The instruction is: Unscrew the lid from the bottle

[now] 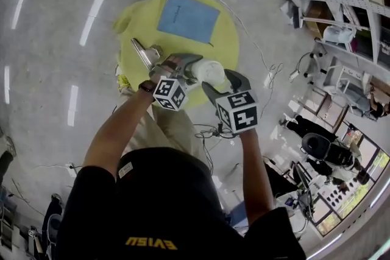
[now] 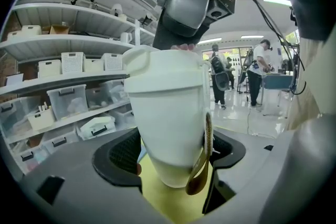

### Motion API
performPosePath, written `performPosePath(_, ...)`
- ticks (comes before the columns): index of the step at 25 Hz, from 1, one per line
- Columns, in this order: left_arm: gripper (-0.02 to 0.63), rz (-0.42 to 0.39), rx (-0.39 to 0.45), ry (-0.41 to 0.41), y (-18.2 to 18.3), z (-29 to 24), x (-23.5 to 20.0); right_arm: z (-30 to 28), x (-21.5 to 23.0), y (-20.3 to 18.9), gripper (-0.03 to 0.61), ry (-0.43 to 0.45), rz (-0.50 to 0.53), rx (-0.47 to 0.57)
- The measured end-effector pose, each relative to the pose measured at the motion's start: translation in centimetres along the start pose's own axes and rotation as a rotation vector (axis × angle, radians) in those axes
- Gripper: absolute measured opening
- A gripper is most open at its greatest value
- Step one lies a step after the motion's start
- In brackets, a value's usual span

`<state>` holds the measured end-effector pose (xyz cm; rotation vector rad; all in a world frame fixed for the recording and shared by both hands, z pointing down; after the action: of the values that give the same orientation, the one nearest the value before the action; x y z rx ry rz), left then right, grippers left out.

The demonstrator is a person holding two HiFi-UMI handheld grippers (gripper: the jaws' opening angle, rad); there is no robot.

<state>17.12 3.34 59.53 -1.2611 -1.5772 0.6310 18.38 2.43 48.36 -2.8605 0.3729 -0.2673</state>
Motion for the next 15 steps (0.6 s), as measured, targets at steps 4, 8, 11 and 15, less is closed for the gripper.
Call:
performPosePath(4, 0.379, 0.004, -0.005, -0.004, 0.1, 0.0, -0.1, -1.1, 0.3, 0.0, 0.359, -0.087, -0.066, -0.006)
performPosePath(8, 0.379, 0.005, -0.003, -0.007, 0.2, -0.2, -0.1, -1.5, 0.7, -0.1, 0.324, -0.123, -0.024, -0.026)
performPosePath(11, 0.379, 0.007, -0.002, -0.009, 0.0, 0.0, -0.1, -1.6, 0.4, 0.0, 0.324, -0.112, 0.0, -0.049)
performPosePath(15, 0.377, 0.009, 0.0, -0.014, 0.0, -0.1, 0.0, -1.7, 0.4, -0.1, 0.324, -0.098, 0.055, -0.073)
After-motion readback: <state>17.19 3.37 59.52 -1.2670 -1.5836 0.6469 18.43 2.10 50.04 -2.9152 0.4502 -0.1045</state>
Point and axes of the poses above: the fingertips, and each gripper's own axes: z backward along the fingers, x to its right, y out of its top, the point moved 3 cm from there along z, backward along the fingers, and after that the axes turned 14 degrees about -z, right-handed, at the moved point
